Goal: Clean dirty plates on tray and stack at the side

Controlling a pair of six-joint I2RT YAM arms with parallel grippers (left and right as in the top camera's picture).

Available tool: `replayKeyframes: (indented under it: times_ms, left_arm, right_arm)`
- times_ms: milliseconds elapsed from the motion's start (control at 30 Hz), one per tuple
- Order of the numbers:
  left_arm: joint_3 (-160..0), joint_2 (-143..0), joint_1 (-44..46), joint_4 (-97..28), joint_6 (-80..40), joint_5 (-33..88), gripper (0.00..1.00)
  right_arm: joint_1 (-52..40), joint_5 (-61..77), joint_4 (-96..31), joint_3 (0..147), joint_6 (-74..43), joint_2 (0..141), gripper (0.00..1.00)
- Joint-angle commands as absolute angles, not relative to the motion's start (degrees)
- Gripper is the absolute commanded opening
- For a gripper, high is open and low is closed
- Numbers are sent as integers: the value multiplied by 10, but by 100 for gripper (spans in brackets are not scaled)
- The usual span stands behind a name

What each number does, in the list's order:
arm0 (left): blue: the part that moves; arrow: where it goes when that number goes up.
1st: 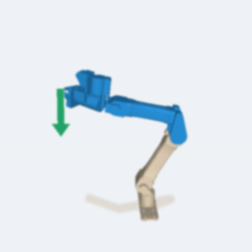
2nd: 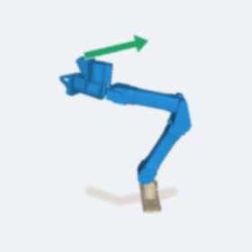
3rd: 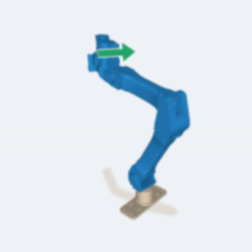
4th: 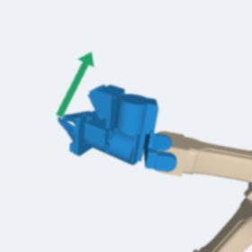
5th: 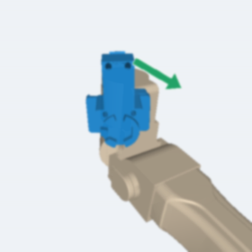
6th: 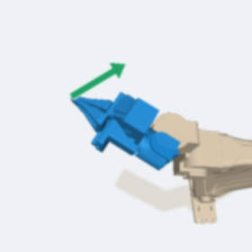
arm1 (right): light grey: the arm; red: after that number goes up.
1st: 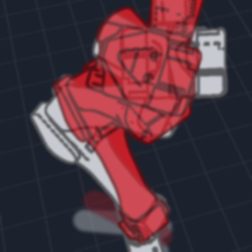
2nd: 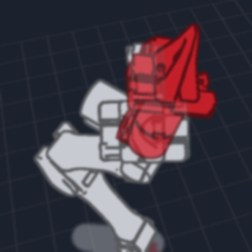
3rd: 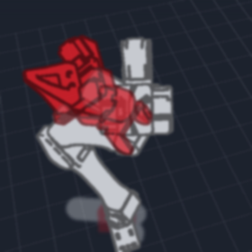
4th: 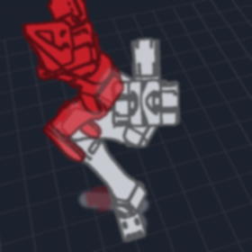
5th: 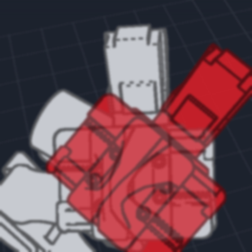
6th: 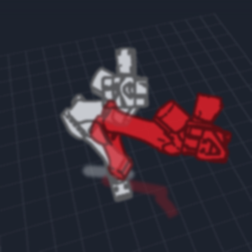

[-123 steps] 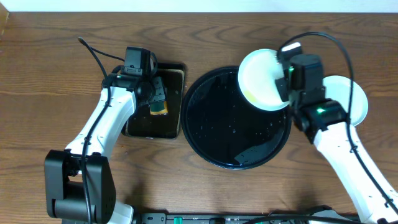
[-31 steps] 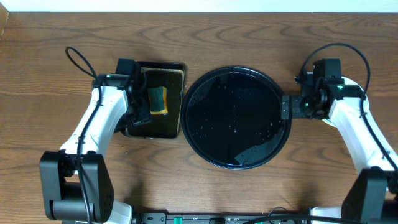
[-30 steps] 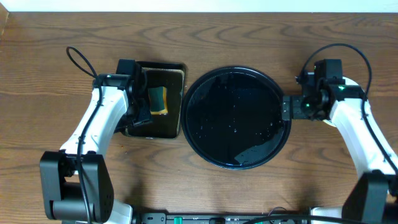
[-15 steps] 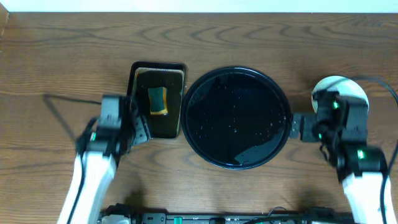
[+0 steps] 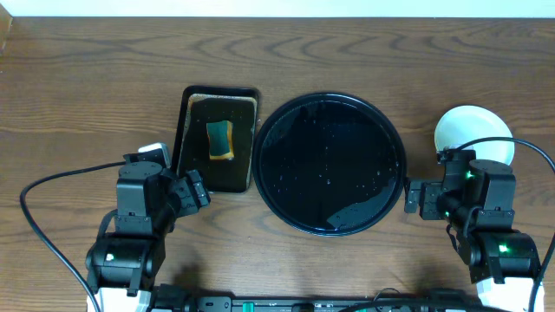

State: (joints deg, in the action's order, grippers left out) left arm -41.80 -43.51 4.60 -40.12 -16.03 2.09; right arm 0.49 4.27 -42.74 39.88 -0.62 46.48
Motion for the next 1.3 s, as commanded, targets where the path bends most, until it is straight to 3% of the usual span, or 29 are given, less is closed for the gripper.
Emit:
replayKeyframes:
  times_ms: [0, 667, 1267]
  left_arm:
    - [-413, -441, 46, -402, -150, 25, 89]
    - [-413, -465, 46, -402, -150, 25, 89]
    - [-413, -467, 46, -402, -150, 25, 89]
  right_arm:
    - [-1, 39, -431, 394, -12, 465, 99]
    - [-1, 29, -410, 376, -6, 396, 99]
    - [-56, 33, -104, 103, -6, 38, 99]
